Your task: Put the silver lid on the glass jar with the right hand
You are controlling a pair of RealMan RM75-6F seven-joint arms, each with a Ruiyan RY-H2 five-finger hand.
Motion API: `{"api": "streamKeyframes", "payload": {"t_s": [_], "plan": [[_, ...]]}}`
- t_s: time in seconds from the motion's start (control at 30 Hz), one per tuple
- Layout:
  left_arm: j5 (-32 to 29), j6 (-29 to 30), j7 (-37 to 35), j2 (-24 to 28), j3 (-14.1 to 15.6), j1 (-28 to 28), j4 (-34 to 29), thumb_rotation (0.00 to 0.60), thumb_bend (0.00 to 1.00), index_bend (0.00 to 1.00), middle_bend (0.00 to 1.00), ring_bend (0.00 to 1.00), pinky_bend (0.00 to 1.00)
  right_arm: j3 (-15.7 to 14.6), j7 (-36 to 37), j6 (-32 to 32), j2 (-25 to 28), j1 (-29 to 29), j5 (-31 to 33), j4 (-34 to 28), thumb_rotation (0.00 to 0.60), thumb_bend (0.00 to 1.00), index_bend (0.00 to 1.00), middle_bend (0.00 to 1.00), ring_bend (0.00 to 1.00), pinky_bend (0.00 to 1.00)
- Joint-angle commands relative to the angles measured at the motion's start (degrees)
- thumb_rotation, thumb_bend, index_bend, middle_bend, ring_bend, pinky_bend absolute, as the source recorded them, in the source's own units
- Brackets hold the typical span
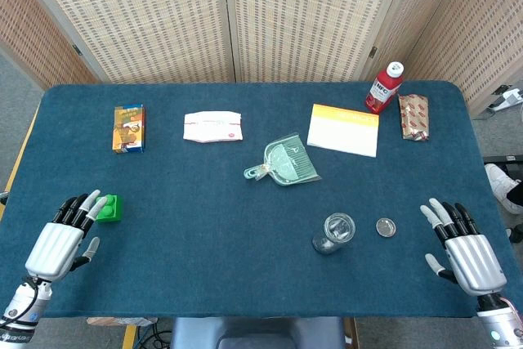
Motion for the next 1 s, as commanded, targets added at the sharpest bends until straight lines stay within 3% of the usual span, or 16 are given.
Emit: {"api": "streamKeyframes", "payload": {"t_s": [0.03,0.5,0.7,1.0], "plan": [[0.0,0.0,-0.1,0.0,0.0,0.0,-0.1,0.6,0.42,0.0,0.0,0.0,0.07,0.0,-0.1,-0.1,-0.1,0.1,0.1,0.1,0.6,0.29,0.0,0.0,0.0,0.0],[0.0,0.9,-1.5,0.7,-0.2,0.2,-0.1,0.6,0.42,0.0,0.0,0.0,0.07,0.3,-0.7,-5.1,1.4,2.3,2.2,-2.4,0.6,0.3,0.01,0.0,0.0,0.0],[0.2,1.3,-1.4,0.8,-0.3,0.3,-0.3,0.6,0.42,0.0,0.0,0.0,0.07,0.8,-0.1,-11.6,3.3,5.3,5.4,-4.5,0.6,0.34,0.16,0.0,0.0,0.0],[0.1,0.9,-1.0,0.7,-0.3,0.2,-0.5,0.6,0.42,0.0,0.0,0.0,0.07,1.8,-2.6,-18.8,3.0,8.7,11.3,-3.9,0.6,0.35,0.26,0.0,0.0,0.0]]}}
